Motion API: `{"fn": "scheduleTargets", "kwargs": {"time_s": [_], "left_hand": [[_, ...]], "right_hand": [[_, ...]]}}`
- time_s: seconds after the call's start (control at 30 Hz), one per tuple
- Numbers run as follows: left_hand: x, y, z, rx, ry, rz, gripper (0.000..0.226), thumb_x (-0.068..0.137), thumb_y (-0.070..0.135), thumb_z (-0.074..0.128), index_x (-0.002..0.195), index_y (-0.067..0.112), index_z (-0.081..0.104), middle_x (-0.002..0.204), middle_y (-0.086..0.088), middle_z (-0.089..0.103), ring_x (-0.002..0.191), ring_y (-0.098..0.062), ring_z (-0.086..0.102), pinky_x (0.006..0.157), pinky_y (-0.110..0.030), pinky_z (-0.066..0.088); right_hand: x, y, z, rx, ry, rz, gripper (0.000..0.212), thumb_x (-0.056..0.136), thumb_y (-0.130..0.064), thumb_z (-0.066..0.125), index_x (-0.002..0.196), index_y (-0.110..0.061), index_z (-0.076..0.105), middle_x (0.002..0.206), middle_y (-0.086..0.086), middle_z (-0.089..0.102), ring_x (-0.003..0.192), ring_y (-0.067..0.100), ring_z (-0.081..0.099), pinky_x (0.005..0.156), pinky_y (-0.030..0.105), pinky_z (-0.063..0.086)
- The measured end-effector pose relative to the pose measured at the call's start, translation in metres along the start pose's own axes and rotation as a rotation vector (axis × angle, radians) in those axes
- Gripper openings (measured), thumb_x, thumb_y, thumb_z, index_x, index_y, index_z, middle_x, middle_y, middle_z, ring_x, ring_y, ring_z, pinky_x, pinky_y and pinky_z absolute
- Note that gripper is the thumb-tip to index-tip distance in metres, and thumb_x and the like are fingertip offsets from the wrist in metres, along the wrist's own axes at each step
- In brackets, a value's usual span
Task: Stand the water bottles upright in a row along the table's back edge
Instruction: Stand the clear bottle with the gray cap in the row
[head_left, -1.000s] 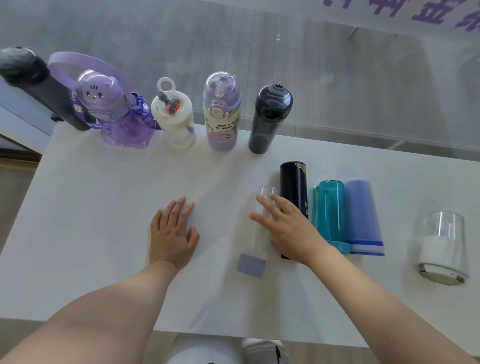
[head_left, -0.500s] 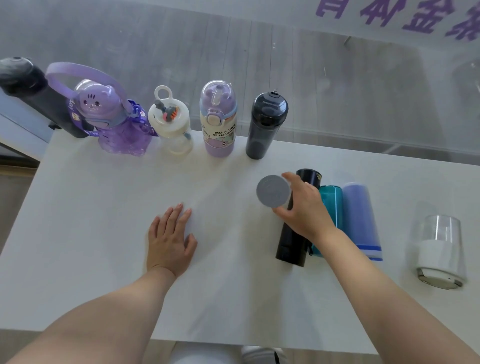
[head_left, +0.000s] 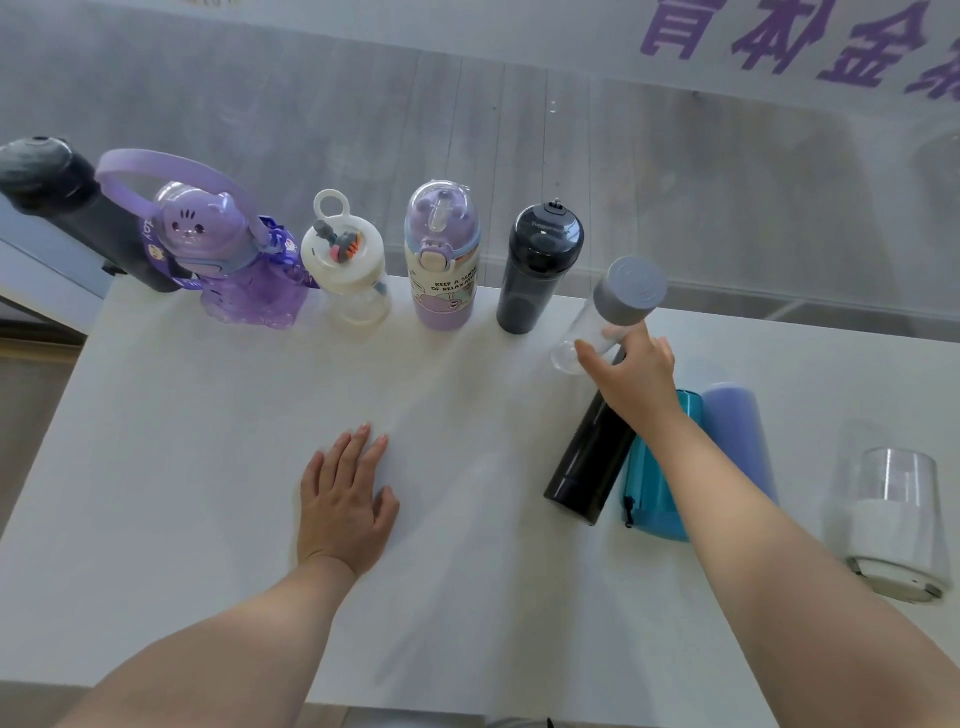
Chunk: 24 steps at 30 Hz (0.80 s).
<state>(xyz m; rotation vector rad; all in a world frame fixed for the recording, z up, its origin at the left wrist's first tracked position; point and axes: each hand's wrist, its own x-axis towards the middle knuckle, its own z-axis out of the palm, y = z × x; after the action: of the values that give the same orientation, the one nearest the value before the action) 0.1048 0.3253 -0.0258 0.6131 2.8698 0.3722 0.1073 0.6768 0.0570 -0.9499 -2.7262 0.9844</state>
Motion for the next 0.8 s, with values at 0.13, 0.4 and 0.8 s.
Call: {"fn": "scheduleTargets", "kwargs": {"time_s": [0.13,0.4,0.8], "left_hand": [[0.000,0.000,0.000,0.000,-0.001,0.002,0.062,0.082,0.034,0.038,0.141,0.019,0.042,0.152,-0.004,0.038,0.141,-0.021,0.031,0.116,-0.044,0.017],[0.001,0.000,0.001,0.000,-0.003,0.002,0.062,0.080,0.034,0.040,0.141,0.019,0.044,0.151,-0.005,0.039,0.140,-0.023,0.033,0.115,-0.046,0.021],[0.001,-0.002,0.002,0.004,-0.001,0.000,0.062,0.081,0.034,0.040,0.141,0.019,0.044,0.152,-0.004,0.038,0.141,-0.021,0.031,0.116,-0.045,0.020]], "right_hand": [[0.020,0.001,-0.005,0.082,-0.012,0.057,0.042,0.084,-0.049,0.063,0.108,-0.016,0.053,0.092,-0.010,0.056,0.096,0.020,0.049,0.104,0.049,0.035],[0.050,-0.005,-0.009,0.095,-0.044,0.106,0.048,0.086,-0.046,0.062,0.119,-0.014,0.049,0.123,0.005,0.060,0.117,0.029,0.052,0.103,0.047,0.037],[0.054,0.002,-0.014,0.021,-0.148,0.109,0.072,0.080,-0.055,0.064,0.134,-0.015,0.036,0.133,0.006,0.053,0.123,0.030,0.049,0.104,0.049,0.038]]}}
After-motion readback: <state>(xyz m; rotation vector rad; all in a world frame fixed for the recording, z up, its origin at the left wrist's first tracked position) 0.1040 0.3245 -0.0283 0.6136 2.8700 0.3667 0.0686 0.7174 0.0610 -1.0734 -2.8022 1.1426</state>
